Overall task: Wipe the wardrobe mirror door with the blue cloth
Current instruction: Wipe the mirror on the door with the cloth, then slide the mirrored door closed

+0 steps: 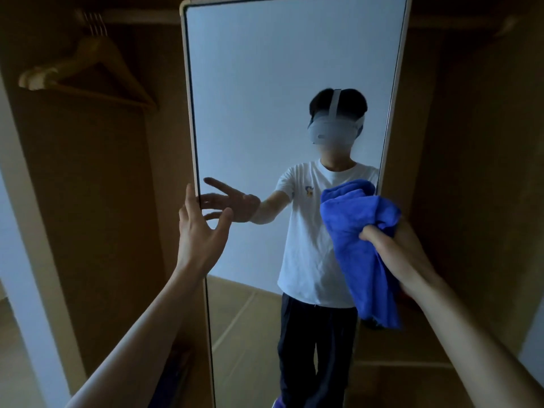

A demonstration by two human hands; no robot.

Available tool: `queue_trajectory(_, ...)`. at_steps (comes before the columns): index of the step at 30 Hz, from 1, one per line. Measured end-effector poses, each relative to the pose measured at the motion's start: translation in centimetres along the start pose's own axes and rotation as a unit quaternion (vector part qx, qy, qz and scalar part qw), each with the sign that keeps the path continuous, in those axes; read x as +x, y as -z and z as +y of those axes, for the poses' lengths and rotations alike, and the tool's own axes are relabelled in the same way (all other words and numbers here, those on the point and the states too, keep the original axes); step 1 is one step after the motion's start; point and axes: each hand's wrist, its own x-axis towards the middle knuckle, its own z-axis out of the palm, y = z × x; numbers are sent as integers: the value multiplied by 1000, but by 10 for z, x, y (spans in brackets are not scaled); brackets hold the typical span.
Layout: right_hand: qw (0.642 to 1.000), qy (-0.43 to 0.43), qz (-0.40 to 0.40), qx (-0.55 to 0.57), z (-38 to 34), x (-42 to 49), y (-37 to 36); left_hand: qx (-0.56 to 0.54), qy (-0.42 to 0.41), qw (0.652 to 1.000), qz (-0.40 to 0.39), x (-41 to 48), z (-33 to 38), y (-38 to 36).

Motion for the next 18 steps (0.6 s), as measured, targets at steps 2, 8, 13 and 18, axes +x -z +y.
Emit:
queue_trajectory(2, 1000, 10, 9, 2, -7, -6, -2, 11, -24, 1000, 0, -11, 8, 0)
queue_trajectory(8, 998, 54, -6, -19, -22, -26, -9, 2, -81, 994, -71, -39, 36, -12)
queue_trajectory(13, 998, 40, -13, -47, -33, -42, -15, -10, -123, 986, -110, -62, 45, -19)
queue_trajectory(18, 993, 51, 13, -106, -49, -62, -23, -34, -136, 980, -141, -77, 58, -13)
